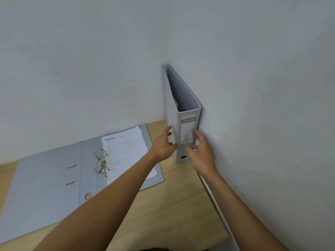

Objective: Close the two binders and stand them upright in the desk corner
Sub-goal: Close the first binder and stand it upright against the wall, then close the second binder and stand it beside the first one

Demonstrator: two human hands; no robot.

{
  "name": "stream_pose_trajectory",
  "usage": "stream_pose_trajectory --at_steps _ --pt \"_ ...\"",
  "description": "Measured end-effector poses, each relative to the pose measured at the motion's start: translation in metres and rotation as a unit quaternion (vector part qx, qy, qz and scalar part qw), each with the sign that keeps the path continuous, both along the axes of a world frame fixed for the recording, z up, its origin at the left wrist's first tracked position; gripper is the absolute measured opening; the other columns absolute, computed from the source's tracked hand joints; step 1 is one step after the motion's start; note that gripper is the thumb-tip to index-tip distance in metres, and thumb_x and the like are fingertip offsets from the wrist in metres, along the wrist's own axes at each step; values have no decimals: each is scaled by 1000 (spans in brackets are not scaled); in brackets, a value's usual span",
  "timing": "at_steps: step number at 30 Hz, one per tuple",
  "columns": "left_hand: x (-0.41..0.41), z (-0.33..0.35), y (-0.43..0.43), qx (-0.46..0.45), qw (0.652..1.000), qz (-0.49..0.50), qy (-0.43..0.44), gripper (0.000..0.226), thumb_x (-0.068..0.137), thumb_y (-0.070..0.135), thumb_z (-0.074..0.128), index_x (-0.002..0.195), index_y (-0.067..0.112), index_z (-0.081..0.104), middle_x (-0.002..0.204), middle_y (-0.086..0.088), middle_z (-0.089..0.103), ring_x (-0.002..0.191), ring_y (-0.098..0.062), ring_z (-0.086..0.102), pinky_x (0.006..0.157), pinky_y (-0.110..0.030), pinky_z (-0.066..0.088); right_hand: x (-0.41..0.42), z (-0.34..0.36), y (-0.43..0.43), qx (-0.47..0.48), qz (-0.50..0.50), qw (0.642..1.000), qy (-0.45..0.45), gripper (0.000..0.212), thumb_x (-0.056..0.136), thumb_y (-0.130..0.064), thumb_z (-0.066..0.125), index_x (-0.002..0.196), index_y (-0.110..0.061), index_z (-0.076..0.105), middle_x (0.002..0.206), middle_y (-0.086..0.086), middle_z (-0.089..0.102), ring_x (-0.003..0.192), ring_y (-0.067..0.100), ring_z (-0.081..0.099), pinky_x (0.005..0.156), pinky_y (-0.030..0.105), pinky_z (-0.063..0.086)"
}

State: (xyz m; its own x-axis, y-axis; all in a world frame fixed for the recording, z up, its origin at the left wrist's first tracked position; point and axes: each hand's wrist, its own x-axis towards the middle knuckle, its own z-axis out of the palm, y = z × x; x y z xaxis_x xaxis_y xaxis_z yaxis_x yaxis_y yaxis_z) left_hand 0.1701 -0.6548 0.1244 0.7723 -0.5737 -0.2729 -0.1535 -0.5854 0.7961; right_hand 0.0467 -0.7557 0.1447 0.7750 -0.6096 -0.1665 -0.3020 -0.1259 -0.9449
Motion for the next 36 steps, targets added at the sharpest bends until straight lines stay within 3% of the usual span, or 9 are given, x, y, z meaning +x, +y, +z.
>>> stream_pose_trajectory --at_steps 3,7,9,14,18,22,26,31,36 --pt "-2 4 16 -16 1000 -2 5 79 95 19 67 161 23 22 158 -5 45 103 -15 64 65 -12 47 0 -1 13 4 15 1000 3 69 93 -3 58 154 -27 36 154 -5 44 130 20 57 76 15 53" --pt "-4 9 62 -45 998 43 28 69 95 21 66 156 22 34 148 -2 56 100 -15 65 89 -33 55 9 -6 48 -15 60 998 24 58 92 -6 55 147 -22 45 145 -4 53 113 14 61 88 32 54" --pt "-5 4 94 -73 992 87 61 60 95 21 66 150 24 43 140 2 63 104 -15 67 92 -40 58 13 -10 66 -11 91 995 40 49 91 -6 55 138 -20 55 134 -1 62 98 6 62 80 24 51" --pt "-5 -23 217 -16 983 140 114 38 97 17 62 134 18 60 125 0 71 114 -21 67 84 -33 57 26 -33 140 2 199 974 108 35 93 -17 58 127 -24 63 111 -4 74 98 5 66 69 17 45" --pt "0 -45 321 40 968 200 144 37 98 15 59 135 12 61 129 -7 70 112 -23 65 78 -30 54 38 -55 208 4 248 957 151 31 94 -21 56 124 -26 63 112 -5 73 101 9 66 68 19 45" --pt "7 -60 408 51 951 259 159 40 98 16 59 138 12 58 132 -7 67 112 -24 64 87 -34 51 53 -76 272 4 278 942 189 29 93 -19 55 120 -27 65 110 -7 71 99 6 63 64 15 43" --pt "14 -77 494 70 930 330 149 49 97 19 62 144 11 52 142 -9 58 109 -21 58 87 -32 46 75 -95 338 -2 310 924 223 30 93 -17 55 120 -25 65 115 -5 69 104 8 64 63 14 42" --pt "14 -97 568 91 892 409 169 60 96 18 63 151 10 42 156 -13 45 139 -31 48 106 -40 42 98 -110 397 -11 347 903 253 43 94 -18 56 136 -24 57 135 -2 62 107 11 58 67 15 43" --pt "25 -114 597 83 872 439 201 62 94 16 63 151 4 43 148 -15 56 131 -34 57 102 -40 47 117 -116 438 -42 407 868 282 65 94 -14 51 155 -25 34 161 -3 38 130 20 54 95 24 44"
